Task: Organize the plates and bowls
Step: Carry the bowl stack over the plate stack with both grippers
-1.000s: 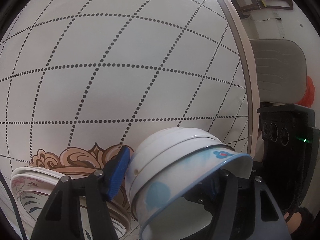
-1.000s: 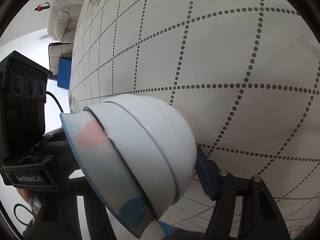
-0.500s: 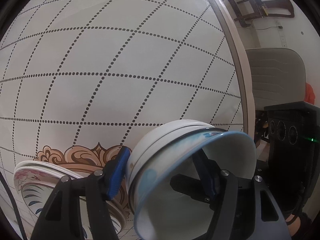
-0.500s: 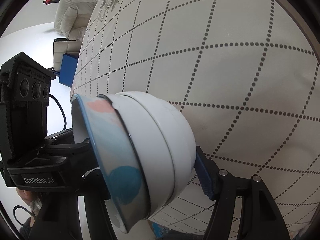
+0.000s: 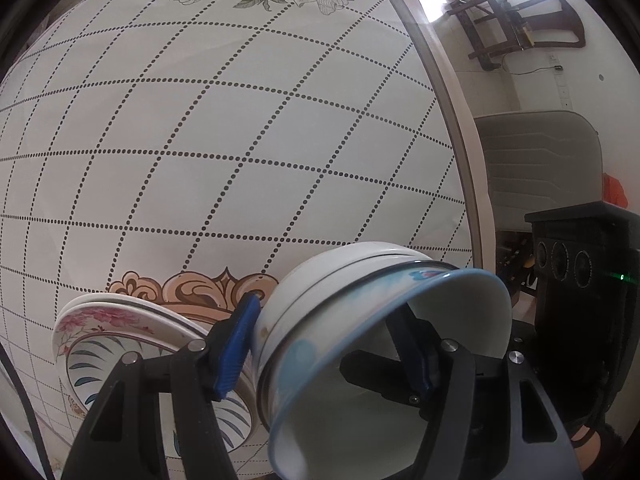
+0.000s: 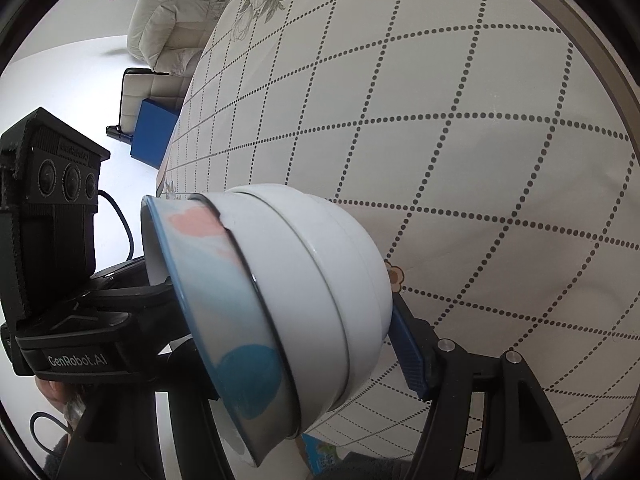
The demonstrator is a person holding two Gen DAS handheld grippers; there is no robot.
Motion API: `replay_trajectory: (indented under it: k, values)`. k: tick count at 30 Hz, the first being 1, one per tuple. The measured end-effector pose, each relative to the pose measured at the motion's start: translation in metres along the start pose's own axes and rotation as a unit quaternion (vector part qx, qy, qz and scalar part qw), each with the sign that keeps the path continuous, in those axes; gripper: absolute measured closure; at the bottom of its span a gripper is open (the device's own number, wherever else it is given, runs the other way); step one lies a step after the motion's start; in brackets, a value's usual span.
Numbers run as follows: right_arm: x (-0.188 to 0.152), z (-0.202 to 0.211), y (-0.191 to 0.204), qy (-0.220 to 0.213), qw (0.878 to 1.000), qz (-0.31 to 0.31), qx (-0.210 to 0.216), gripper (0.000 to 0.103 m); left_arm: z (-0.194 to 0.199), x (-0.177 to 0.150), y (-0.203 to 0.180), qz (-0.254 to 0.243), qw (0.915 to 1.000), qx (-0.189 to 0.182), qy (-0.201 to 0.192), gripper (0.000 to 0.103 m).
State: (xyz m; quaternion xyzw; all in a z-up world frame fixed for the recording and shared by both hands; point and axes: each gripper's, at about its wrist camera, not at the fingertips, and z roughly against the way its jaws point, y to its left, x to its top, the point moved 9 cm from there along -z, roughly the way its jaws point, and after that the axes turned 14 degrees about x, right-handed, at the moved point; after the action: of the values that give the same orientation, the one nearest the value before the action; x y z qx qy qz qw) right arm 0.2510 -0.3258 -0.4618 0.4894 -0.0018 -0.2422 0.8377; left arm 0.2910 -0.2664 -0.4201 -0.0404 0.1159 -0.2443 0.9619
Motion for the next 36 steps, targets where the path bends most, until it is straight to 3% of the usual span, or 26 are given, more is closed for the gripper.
replay_trajectory:
  k: [10, 19, 27, 36]
  values:
    - [-0.017, -0.029, 0.054, 0.028, 0.999, 0.030, -0.002, 0.035, 0.020, -0.023, 0.035, 0.035, 0.9992, 0.004, -0.017, 0.041]
    - [-0.045, -0.077, 0.084, 0.065, 0.996, 0.054, -0.001, 0.035, 0.022, -0.056, 0.092, 0.076, 0.9968, 0.008, -0.023, 0.041]
    - [-0.068, -0.125, 0.090, 0.093, 0.994, 0.060, -0.007, 0.035, 0.009, -0.079, 0.135, 0.100, 0.9948, 0.010, -0.014, 0.041]
    - [-0.076, -0.159, 0.080, 0.110, 0.992, 0.059, -0.026, 0.035, -0.008, -0.092, 0.152, 0.108, 0.9941, 0.008, -0.004, 0.041]
